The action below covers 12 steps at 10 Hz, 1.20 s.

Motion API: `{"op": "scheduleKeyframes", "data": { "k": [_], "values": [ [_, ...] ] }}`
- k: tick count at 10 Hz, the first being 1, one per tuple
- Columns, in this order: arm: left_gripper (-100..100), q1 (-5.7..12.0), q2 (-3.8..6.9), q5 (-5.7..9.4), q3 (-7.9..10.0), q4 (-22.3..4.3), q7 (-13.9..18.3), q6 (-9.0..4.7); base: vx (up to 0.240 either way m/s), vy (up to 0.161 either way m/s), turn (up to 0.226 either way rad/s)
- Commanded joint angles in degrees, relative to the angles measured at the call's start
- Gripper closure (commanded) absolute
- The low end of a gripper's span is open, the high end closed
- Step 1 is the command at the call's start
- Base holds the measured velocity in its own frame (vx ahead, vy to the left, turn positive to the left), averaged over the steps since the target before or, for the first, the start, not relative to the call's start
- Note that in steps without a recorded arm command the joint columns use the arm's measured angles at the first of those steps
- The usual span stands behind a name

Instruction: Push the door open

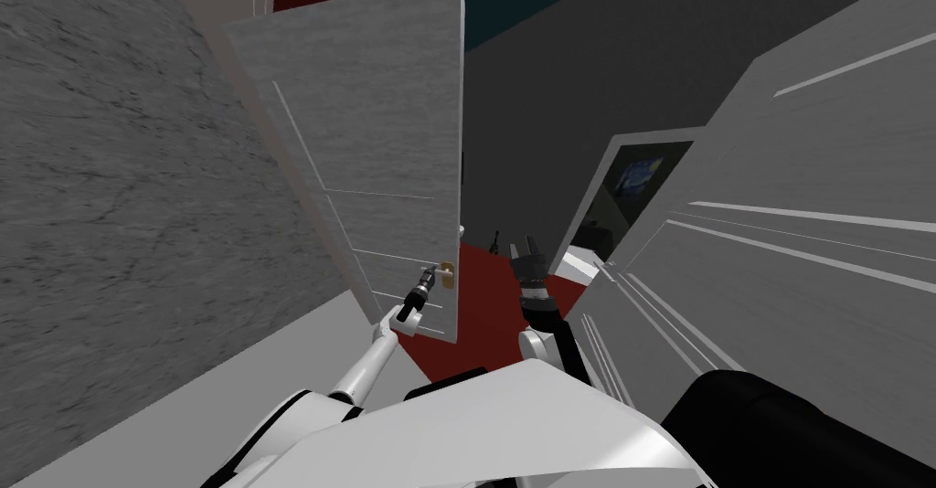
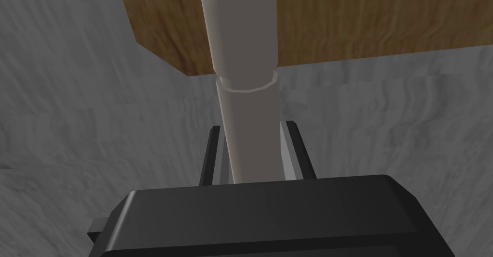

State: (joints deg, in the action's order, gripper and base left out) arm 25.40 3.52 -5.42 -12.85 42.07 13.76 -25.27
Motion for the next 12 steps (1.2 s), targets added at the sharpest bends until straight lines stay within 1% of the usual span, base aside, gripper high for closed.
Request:
{"op": "scheduleKeyframes", "data": {
  "k": [1, 3, 4, 10, 11, 12],
  "values": [
    [100, 0.69, 0.49, 0.37, 1.60, -0.1, -0.6, -0.09, 0.100, -0.100, 0.038],
    [100, 0.69, 0.49, 0.37, 1.60, -0.1, -0.6, -0.09, 0.048, -0.041, 0.010],
    [100, 0.64, 0.46, 0.71, 2.98, -0.2, -1.2, -0.02, 0.076, -0.111, 0.076],
    [100, 0.51, 0.06, 1.55, 6.31, -0.6, -2.7, 0.17, 0.117, -0.177, 0.077],
    [100, 0.50, -0.03, 1.64, 6.69, -0.6, -2.9, 0.19, 0.125, -0.164, 0.055],
    [100, 0.23, 0.12, 1.59, 6.62, -0.5, -2.9, 0.42, 0.062, -0.060, 0.040]
  ]
}}
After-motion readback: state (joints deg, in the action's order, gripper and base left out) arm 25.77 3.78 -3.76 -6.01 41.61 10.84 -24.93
